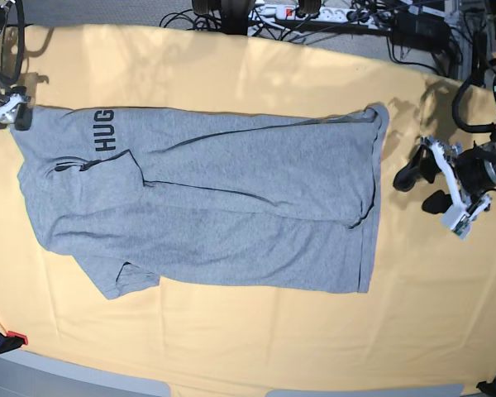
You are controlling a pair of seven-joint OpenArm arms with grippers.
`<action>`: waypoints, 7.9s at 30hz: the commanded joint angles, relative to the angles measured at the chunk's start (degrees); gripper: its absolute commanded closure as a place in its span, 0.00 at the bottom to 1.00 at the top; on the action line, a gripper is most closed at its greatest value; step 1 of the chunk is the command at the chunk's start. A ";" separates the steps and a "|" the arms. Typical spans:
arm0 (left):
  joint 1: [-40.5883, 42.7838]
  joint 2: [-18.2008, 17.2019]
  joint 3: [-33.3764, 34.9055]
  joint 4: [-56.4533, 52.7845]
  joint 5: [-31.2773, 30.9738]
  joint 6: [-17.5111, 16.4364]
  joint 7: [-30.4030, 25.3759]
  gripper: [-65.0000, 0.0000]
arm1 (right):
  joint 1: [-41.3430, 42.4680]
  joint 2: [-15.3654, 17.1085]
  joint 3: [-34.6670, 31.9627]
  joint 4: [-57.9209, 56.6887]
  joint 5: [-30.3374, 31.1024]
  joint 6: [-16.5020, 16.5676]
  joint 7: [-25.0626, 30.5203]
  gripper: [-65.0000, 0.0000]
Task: Layout the t-shirt on the table in an organized manner, then fold the t-shirt properly
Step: 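Grasp the shirt's shoulder edges with both grippers, then pull the shoulders with both grippers to straighten the shirt flat, then release the shoulders and move both grippers to the shirt's side edge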
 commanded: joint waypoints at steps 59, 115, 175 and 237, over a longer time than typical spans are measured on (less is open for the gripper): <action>8.11 28.92 -3.67 -17.05 -5.29 -3.82 5.42 0.31 | 0.20 -2.84 1.68 -8.70 21.14 8.82 -2.05 0.47; 7.54 -3.76 0.72 -16.81 -30.02 -9.14 15.49 1.00 | -14.19 2.86 1.64 6.97 25.35 8.82 -12.52 1.00; 14.73 -6.32 0.72 -12.09 -30.02 -7.50 15.49 0.83 | -21.57 -0.35 1.64 6.99 28.85 8.82 -17.81 0.88; -31.39 16.52 12.74 -61.59 -5.51 -9.85 -0.92 0.45 | -21.22 -0.20 23.02 15.96 44.60 8.82 -17.81 0.51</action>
